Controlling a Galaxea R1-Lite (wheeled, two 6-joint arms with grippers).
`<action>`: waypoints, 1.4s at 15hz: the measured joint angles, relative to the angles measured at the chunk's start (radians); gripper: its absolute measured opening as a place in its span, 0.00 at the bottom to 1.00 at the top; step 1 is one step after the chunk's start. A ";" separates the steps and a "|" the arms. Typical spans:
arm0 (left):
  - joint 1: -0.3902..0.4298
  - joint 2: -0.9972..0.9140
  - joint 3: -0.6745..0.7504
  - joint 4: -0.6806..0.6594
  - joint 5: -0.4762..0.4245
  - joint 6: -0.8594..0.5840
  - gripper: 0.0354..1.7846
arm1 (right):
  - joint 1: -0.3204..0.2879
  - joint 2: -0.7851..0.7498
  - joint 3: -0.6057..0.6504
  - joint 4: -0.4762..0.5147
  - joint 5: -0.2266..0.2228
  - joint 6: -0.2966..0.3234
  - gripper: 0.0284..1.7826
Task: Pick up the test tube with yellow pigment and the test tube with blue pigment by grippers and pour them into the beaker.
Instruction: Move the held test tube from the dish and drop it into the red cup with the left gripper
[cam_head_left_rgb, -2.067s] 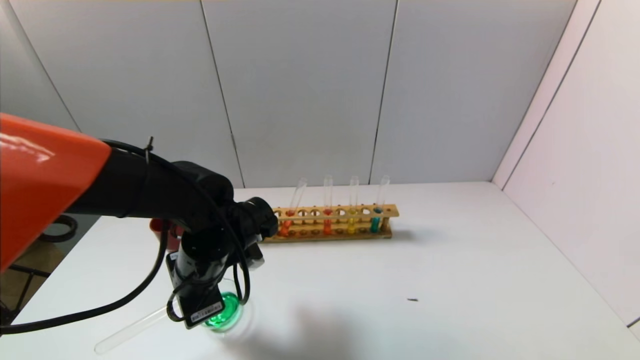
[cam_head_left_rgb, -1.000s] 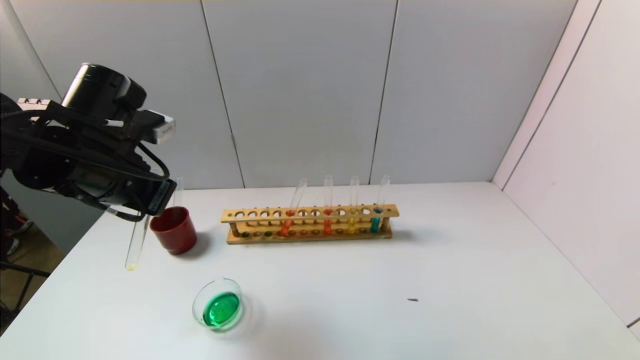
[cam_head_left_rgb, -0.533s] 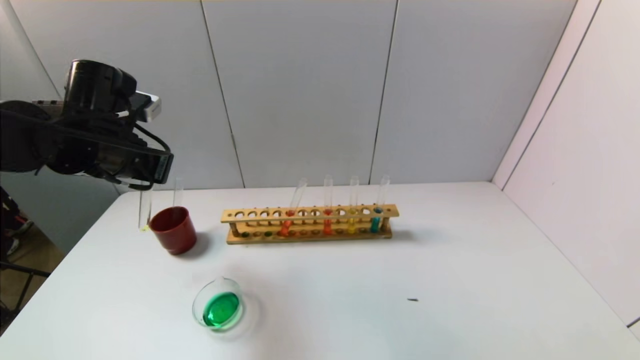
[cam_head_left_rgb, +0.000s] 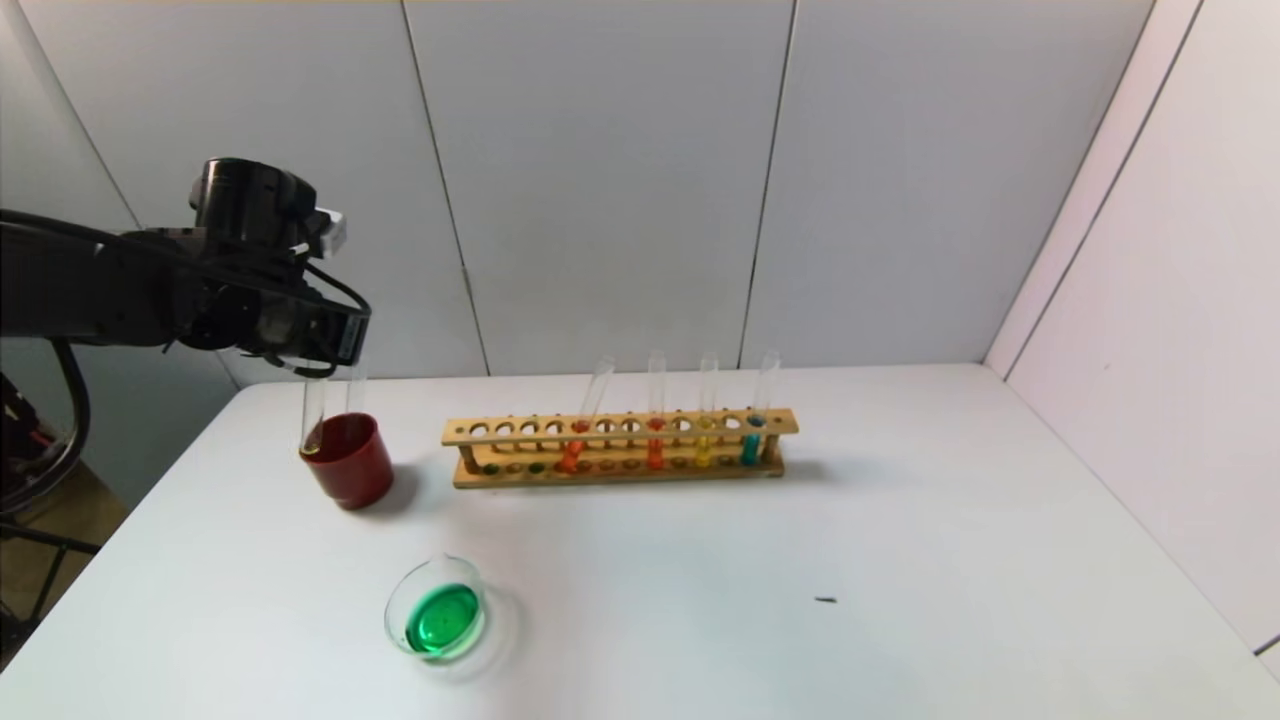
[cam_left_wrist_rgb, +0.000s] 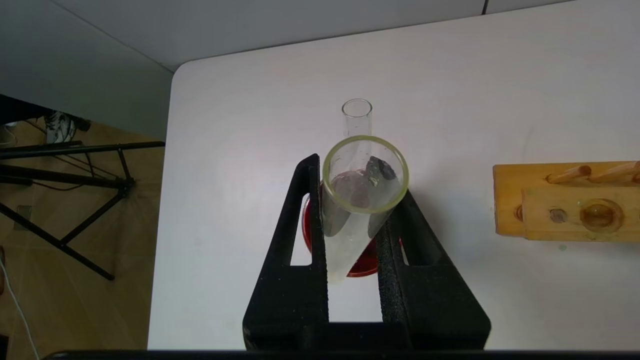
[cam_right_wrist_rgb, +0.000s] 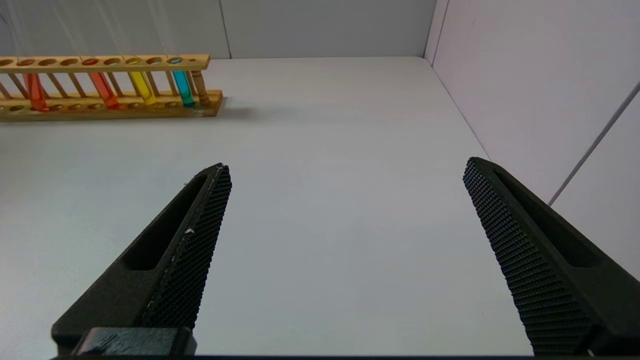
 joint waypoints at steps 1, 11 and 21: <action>0.000 0.015 -0.003 -0.021 0.000 0.000 0.16 | 0.000 0.000 0.000 0.000 0.000 0.000 0.95; 0.001 0.054 0.066 -0.104 -0.004 -0.007 0.19 | 0.000 0.000 0.000 0.000 0.000 0.000 0.95; 0.000 0.003 0.196 -0.214 -0.003 -0.009 0.90 | 0.000 0.000 0.000 0.000 0.000 0.000 0.95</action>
